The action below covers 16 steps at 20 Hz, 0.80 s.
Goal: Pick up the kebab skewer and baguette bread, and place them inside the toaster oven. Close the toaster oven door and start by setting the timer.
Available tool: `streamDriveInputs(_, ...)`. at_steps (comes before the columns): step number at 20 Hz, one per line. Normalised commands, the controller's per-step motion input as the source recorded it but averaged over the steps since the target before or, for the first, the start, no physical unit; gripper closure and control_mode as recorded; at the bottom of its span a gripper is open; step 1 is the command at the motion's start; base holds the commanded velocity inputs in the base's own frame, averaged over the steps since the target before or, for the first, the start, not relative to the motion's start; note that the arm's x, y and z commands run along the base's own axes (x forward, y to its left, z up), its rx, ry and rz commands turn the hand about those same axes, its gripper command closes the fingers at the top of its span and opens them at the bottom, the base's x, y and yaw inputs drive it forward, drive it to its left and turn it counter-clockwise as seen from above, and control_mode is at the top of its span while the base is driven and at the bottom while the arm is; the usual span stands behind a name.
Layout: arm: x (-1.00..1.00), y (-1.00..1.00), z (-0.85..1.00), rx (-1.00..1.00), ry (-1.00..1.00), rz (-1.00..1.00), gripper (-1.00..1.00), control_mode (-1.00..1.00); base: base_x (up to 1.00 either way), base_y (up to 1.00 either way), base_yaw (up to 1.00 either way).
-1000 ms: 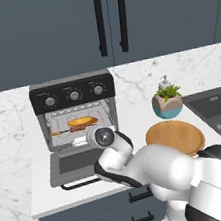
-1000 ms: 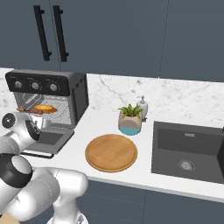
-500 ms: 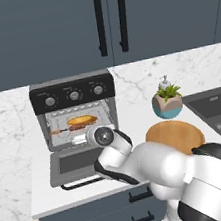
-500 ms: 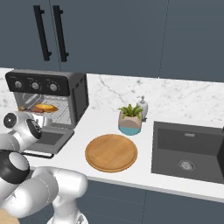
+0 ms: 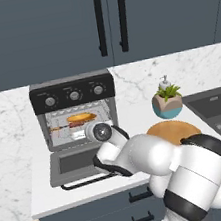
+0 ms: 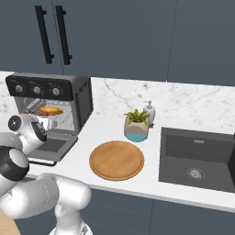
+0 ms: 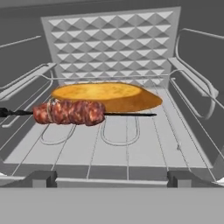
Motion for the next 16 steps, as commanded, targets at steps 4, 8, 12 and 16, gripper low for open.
streamDriveInputs(4, 0.26, 0.0, 0.0, 0.0, -0.02, 0.0, -1.0, -1.0, 0.0, 0.0, 0.0)
streamDriveInputs(8, 0.26, 0.0, 0.0, 0.0, -0.02, 0.0, -1.0, -1.0, 0.0, 0.0, 0.0)
streamDriveInputs(12, 0.25, 0.0, 0.0, 0.0, -0.01, 0.0, -1.0, -1.0, 0.0, 0.0, 0.0)
streamDriveInputs(16, 0.22, 0.0, 0.0, 0.0, -0.01, 0.0, -1.0, -1.0, 0.0, 0.0, 0.0)
